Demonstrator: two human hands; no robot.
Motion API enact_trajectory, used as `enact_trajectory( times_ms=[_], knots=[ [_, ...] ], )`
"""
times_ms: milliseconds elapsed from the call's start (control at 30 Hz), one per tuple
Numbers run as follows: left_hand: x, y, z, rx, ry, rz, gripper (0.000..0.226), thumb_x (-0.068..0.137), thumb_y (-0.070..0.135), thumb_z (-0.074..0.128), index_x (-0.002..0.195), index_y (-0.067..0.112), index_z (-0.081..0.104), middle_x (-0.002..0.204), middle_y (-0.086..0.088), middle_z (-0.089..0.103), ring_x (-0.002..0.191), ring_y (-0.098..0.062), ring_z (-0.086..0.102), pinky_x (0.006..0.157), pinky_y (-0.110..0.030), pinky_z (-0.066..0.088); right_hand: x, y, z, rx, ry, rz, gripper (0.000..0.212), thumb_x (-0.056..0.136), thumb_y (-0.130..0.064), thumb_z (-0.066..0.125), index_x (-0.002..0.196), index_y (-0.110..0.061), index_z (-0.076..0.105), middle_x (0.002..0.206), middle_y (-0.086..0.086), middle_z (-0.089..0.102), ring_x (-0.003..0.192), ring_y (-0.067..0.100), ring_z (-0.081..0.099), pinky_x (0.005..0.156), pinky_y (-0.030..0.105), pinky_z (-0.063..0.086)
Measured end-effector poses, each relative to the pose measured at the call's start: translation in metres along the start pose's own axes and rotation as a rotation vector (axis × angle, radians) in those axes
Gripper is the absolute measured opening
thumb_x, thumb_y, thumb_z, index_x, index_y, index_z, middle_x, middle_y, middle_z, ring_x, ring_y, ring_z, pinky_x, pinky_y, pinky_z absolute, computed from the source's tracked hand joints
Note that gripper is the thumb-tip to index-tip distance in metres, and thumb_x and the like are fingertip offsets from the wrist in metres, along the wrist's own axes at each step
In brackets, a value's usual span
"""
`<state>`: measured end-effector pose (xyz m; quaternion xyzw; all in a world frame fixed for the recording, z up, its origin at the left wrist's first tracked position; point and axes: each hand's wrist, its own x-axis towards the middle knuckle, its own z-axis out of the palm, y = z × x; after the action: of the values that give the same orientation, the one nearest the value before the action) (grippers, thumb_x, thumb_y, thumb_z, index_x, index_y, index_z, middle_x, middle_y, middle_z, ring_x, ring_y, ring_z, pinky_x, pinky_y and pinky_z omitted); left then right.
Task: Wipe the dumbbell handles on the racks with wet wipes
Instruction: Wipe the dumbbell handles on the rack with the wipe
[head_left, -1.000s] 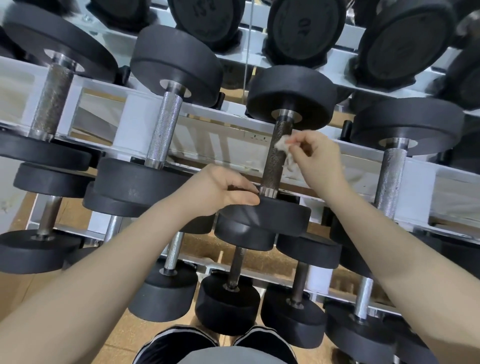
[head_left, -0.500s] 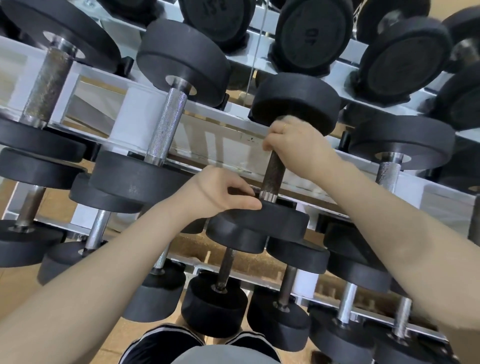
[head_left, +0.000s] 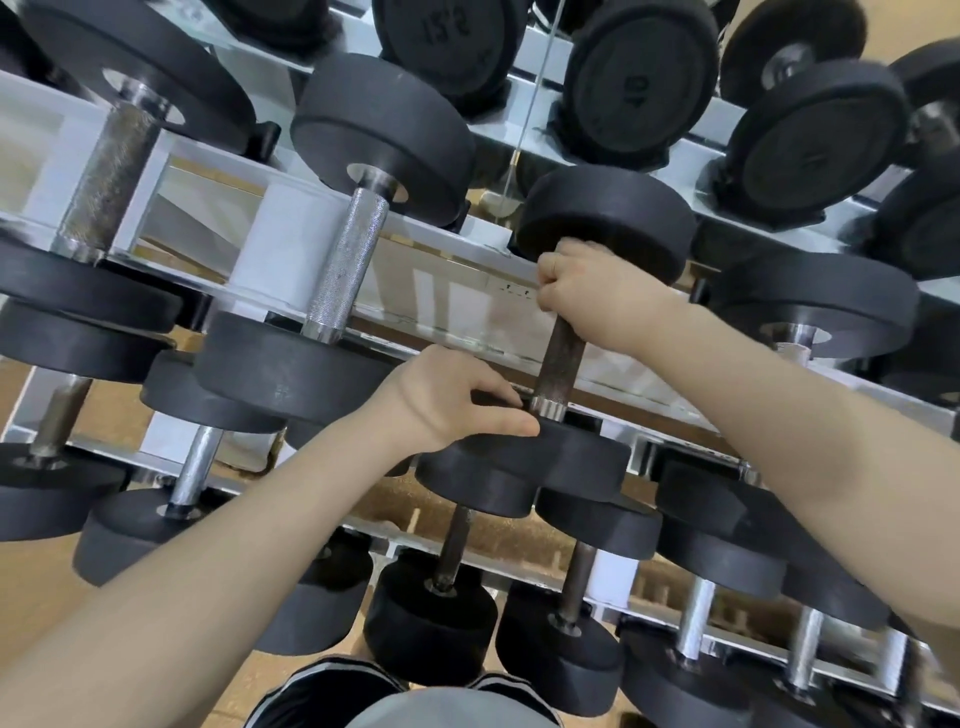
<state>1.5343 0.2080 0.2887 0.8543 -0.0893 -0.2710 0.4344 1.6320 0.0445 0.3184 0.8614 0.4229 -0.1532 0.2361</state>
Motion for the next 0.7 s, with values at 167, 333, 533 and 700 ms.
enact_trajectory(
  times_ms=[167,333,533,700],
  knots=[
    [-0.002,0.002,-0.004,-0.001,-0.027,0.023,0.029,0.076,0.04,0.068,0.098,0.022,0.073,0.092,0.011,0.068,0.088,-0.001,0.059,0.078,-0.01,0.041,-0.008,-0.023,0.0,0.025,-0.04,-0.122,0.026,0.091,-0.006,0.046,0.114,-0.012,0.056,0.115,0.003,0.057,0.11,0.024,0.046,0.092,0.03,0.039],
    [-0.003,0.004,-0.006,-0.033,-0.026,0.046,0.025,0.076,0.037,0.07,0.094,0.02,0.074,0.083,0.015,0.066,0.079,0.004,0.058,0.071,-0.006,0.04,-0.005,-0.004,-0.007,0.08,-0.026,-0.012,0.032,0.086,0.0,0.051,0.116,-0.012,0.054,0.12,0.006,0.052,0.11,0.027,0.05,0.093,0.035,0.043],
    [0.003,0.0,-0.003,-0.033,-0.017,0.011,0.023,0.072,0.036,0.073,0.09,0.022,0.075,0.078,0.025,0.061,0.078,0.006,0.057,0.075,-0.007,0.04,-0.008,-0.01,0.003,0.023,0.001,0.012,0.025,0.087,-0.005,0.053,0.109,-0.014,0.06,0.112,0.004,0.061,0.1,0.025,0.053,0.089,0.033,0.044],
    [0.004,-0.002,-0.001,-0.055,0.006,0.026,0.027,0.07,0.036,0.077,0.09,0.018,0.075,0.074,0.027,0.06,0.071,0.015,0.055,0.075,-0.008,0.041,-0.018,-0.036,-0.003,0.083,-0.004,0.023,0.024,0.091,0.001,0.044,0.109,-0.007,0.058,0.114,0.009,0.059,0.106,0.028,0.051,0.088,0.035,0.042]
  ],
)
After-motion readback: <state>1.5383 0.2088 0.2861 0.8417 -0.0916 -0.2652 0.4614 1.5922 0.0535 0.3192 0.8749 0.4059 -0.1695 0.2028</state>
